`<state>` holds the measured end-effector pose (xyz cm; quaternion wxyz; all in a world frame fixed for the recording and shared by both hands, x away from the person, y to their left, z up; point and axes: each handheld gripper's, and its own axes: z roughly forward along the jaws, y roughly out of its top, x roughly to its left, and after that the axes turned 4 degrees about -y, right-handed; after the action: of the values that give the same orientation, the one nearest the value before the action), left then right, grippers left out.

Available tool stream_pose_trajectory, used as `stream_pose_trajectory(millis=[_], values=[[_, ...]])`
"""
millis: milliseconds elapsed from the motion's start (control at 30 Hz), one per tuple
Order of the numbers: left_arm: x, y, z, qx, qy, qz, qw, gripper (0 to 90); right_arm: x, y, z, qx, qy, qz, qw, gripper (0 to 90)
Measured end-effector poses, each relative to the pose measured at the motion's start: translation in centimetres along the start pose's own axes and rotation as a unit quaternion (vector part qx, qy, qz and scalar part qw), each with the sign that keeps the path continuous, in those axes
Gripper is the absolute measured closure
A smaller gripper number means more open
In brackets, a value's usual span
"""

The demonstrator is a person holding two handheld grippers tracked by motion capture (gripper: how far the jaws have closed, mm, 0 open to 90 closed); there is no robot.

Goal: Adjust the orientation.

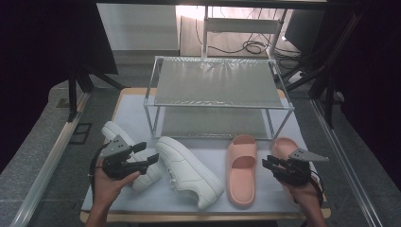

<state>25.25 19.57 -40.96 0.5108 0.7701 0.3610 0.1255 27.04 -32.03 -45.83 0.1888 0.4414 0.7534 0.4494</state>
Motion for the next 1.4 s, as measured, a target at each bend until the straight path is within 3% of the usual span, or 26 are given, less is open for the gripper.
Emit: stream_pose_trajectory(millis=[133,533,800,933,1000,1067,1400], values=[[0.1,0.2,0.6,0.007,-0.004,0.003,1.0,34.9,-0.3,-0.2,-0.3,-0.002,0.001,0.007,1.0,81.3],[-0.2,0.3,1.0,0.012,-0.009,0.005,0.9999,34.9,-0.3,-0.3,-0.2,0.001,0.009,0.015,0.9999,89.9],[-0.1,0.2,1.1,0.014,-0.004,0.004,0.9999,34.7,0.0,0.0,0.3,0.006,0.018,0.014,0.9997,90.0],[-0.3,0.2,1.2,0.017,-0.006,0.006,0.9998,34.7,1.7,0.5,1.2,0.009,0.036,-0.005,0.9993,90.0],[-0.3,0.2,1.3,0.019,-0.007,0.006,0.9998,34.6,3.6,0.9,2.3,0.021,0.052,-0.028,0.998,90.0],[-0.4,0.1,1.3,0.019,-0.008,0.006,0.9998,34.6,4.5,1.0,2.9,0.028,0.058,-0.033,0.9974,90.0],[-0.3,0.1,1.2,0.018,-0.007,0.006,0.9998,34.6,7.4,0.9,5.6,0.058,0.077,-0.057,0.9938,90.0]])
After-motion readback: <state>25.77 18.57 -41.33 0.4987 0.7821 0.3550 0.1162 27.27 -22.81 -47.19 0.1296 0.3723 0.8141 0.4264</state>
